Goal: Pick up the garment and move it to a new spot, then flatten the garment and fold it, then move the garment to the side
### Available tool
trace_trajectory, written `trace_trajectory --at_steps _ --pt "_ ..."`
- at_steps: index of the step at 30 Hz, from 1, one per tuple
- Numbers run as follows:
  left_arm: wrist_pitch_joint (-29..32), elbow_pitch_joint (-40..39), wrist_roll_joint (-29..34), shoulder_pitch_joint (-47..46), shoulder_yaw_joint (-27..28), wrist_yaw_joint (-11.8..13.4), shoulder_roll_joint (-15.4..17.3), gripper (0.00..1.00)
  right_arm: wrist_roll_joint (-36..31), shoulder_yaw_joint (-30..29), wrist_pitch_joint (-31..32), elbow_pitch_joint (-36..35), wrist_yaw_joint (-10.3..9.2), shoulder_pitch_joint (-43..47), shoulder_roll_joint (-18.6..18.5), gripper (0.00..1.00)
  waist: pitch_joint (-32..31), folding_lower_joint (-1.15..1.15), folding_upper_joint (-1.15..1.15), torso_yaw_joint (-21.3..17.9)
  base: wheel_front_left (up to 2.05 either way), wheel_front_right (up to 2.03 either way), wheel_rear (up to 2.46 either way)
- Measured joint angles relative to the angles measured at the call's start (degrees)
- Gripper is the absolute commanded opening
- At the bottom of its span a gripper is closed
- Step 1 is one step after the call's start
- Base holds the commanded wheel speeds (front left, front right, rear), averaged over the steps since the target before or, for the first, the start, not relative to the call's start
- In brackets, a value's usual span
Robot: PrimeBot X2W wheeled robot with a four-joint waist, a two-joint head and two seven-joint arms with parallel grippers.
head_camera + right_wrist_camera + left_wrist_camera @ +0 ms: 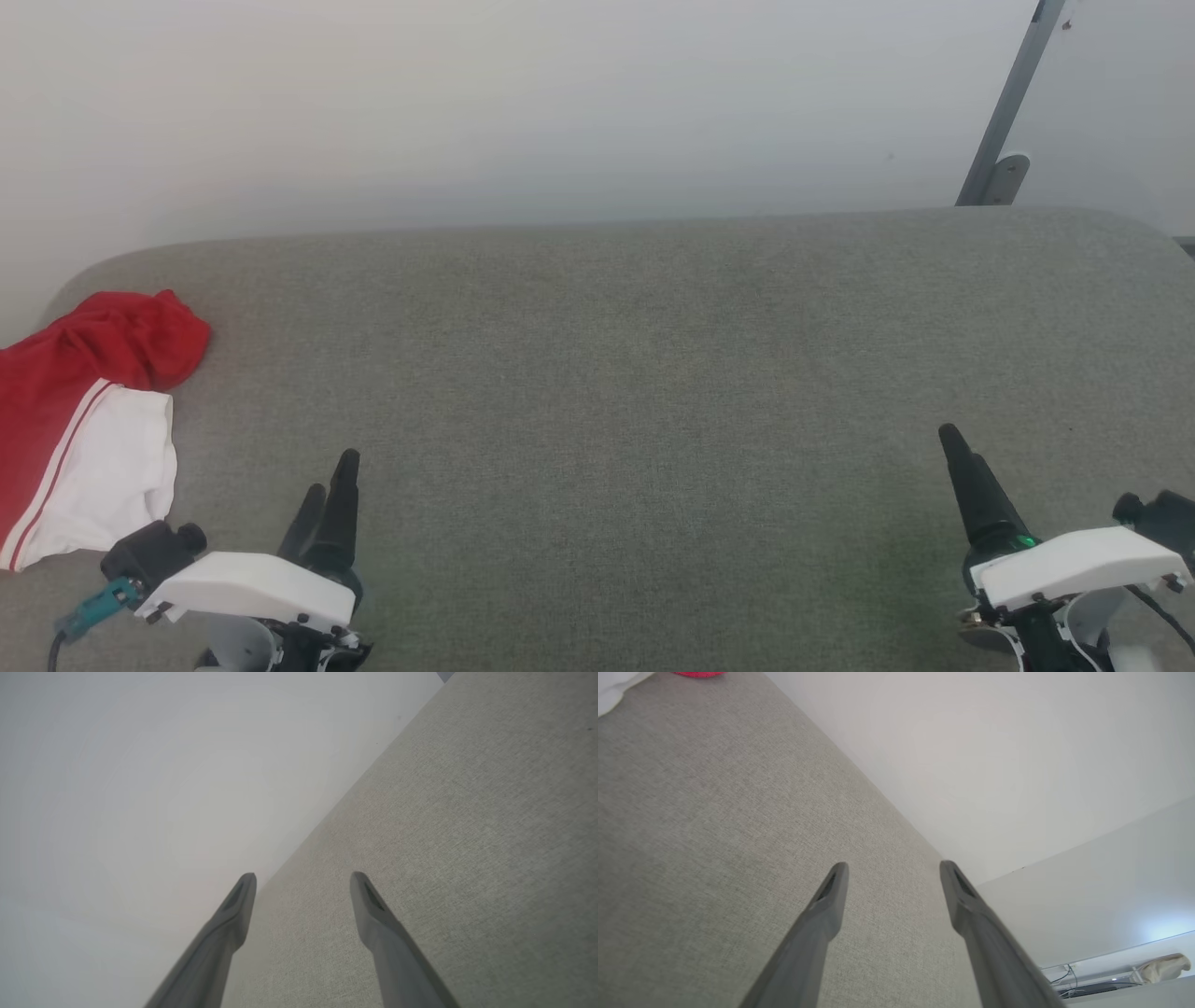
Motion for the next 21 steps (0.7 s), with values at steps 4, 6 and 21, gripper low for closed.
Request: trace_trajectory --at_steps 4,6,21 --pt "-0.76 0.16 4.55 -0.07 -0.88 0.87 1.37 1.0 -4.11 0.18 0.34 -0.32 0.0 -0.02 -0.05 1.0 -0.12 0.0 0.0 0.02 0.0 0.0 0.0" --pt "-1.13 0.32 6.37 -0.13 -1.41 1.12 1.98 1.0 -5.91 0.25 0.42 -0.46 0.0 -0.02 -0.11 1.0 -0.17 0.0 0.0 0.04 0.0 0.0 0.0" --pt "-3.82 0.11 19.76 -1.04 -3.04 1.98 4.2 1.0 -16.28 0.43 0.3 -2.18 0.0 -0.04 -1.26 1.0 -0.43 0.0 0.0 0.21 0.0 0.0 0.0"
